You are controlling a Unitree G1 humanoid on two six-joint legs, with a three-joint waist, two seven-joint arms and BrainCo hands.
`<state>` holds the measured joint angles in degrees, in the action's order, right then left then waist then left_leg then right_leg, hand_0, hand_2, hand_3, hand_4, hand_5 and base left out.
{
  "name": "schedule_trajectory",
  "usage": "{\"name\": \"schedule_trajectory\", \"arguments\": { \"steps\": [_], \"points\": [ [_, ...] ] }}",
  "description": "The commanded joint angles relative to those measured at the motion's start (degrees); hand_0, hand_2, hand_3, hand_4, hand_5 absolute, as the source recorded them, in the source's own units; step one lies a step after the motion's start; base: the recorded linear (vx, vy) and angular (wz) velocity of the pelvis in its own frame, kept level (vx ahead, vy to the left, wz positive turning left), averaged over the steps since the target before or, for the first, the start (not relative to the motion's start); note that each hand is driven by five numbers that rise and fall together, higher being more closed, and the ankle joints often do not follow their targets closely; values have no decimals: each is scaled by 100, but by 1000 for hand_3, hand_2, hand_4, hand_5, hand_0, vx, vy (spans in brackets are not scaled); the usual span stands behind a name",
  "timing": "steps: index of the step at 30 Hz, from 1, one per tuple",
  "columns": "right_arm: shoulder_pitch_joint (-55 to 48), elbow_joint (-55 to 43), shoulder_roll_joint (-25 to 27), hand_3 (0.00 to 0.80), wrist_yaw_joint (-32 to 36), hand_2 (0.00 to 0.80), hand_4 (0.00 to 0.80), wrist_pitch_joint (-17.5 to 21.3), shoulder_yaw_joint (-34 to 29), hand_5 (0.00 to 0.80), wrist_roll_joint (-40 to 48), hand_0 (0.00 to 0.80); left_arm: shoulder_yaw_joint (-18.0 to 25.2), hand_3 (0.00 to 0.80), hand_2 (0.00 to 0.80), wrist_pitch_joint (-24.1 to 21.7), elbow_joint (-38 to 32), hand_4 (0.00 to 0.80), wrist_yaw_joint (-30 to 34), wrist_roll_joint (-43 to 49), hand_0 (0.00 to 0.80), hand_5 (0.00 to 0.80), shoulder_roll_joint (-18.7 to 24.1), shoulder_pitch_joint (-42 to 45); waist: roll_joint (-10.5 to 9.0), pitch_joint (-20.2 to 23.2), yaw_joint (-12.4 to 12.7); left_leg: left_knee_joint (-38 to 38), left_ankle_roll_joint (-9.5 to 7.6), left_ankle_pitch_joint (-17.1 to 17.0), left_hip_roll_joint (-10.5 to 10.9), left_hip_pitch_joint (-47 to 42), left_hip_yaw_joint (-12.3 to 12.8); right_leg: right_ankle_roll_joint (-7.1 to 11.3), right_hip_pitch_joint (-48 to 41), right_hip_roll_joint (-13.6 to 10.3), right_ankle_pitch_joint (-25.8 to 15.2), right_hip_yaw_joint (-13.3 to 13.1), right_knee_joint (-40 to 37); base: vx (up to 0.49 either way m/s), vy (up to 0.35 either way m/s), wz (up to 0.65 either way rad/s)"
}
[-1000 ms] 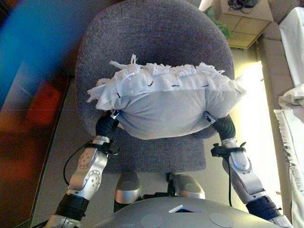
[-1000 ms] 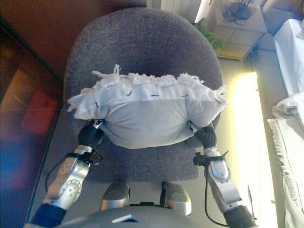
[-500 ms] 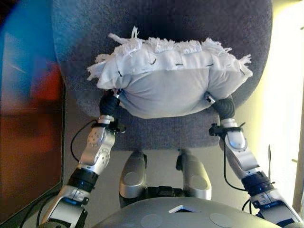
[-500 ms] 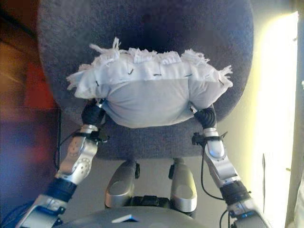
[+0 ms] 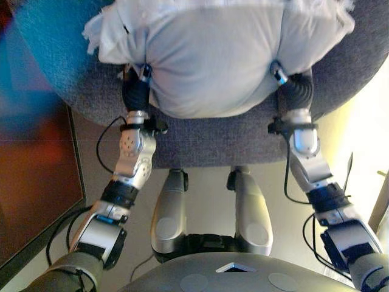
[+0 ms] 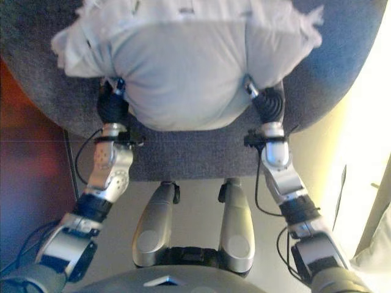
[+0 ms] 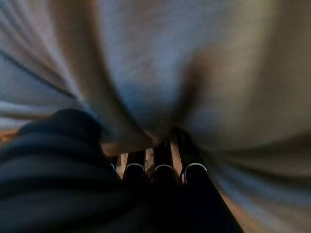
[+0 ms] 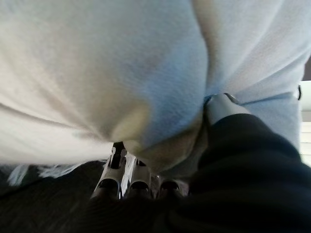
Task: Pick up the cushion and take it to the sofa
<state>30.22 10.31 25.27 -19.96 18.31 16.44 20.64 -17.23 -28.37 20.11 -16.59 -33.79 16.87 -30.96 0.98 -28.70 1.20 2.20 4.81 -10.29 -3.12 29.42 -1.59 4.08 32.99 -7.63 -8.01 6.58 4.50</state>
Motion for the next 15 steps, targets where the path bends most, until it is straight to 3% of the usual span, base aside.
{"name": "schedule_trajectory", "arguments": {
  "steps": [1, 4, 9, 10, 11, 12, 13, 15],
  "points": [
    [715, 520, -214, 800, 75, 800, 800, -326, 786, 800, -17, 800, -940, 800, 800, 178, 589, 800, -255, 1194, 800, 800, -440, -891, -232, -109, -136, -393, 12, 214, -121, 460, 10, 675, 548, -640, -451, -52, 13, -36, 30, 2],
    [1702, 1737, -233, 800, 326, 800, 800, -298, 987, 800, 681, 800, -942, 800, 800, 230, 1658, 800, -418, 1056, 800, 800, -510, -1783, -211, -109, -156, -431, 41, 145, -124, 742, 25, 678, 838, -603, -526, -111, 51, -35, 39, 0],
    [2881, 3238, -285, 800, 757, 800, 800, -644, 1178, 800, 1494, 800, -983, 800, 800, 738, 2647, 800, -502, 560, 800, 800, -408, -2827, -170, -109, -193, -423, 70, 28, -106, 1045, 25, 692, 1161, -580, -642, -184, 53, 2, 9, 1],
    [3026, 3444, -303, 800, 771, 800, 800, -771, 1176, 800, 1558, 800, -993, 477, 477, 792, 2780, 477, -488, 474, 477, 477, -393, -2958, -158, -109, -198, -415, 72, 9, -106, 1079, 28, 693, 1196, -576, -654, -198, 52, 0, 0, 0],
    [3223, 3705, -288, 800, 794, 800, 800, -810, 1229, 800, 1599, 800, -1005, 69, 69, 970, 2930, 69, -469, 372, 69, 69, -398, -3105, -139, -109, -204, -406, 68, -13, -95, 1128, 18, 693, 1249, -561, -674, -221, 49, 0, 0, 0],
    [3406, 3872, -301, 311, 749, 311, 311, -761, 1289, 311, 1549, 311, -1040, 0, 0, 1142, 3123, 0, -472, 174, 0, 0, -410, -3239, -112, -109, -217, -384, 70, -40, -90, 1175, 18, 697, 1310, -545, -698, -244, 43, 0, 0, 0],
    [3493, 3939, -321, 0, 703, 0, 0, -768, 1299, 0, 1521, 0, -1049, 0, 0, 1108, 3227, 0, -471, 96, 0, 0, -403, -3312, -102, -109, -225, -381, 72, -56, -88, 1202, 21, 699, 1340, -535, -704, -258, 48, 0, 0, 0],
    [3717, 4033, -293, 0, 592, 0, 0, -817, 1371, 0, 1456, 0, -1047, 0, 0, 1191, 3379, 0, -534, 29, 0, 0, -362, -3500, -70, -109, -249, -321, 74, -90, -79, 1235, 21, 698, 1391, -511, -718, -297, 19, 22, 38, -2]
  ]
}}
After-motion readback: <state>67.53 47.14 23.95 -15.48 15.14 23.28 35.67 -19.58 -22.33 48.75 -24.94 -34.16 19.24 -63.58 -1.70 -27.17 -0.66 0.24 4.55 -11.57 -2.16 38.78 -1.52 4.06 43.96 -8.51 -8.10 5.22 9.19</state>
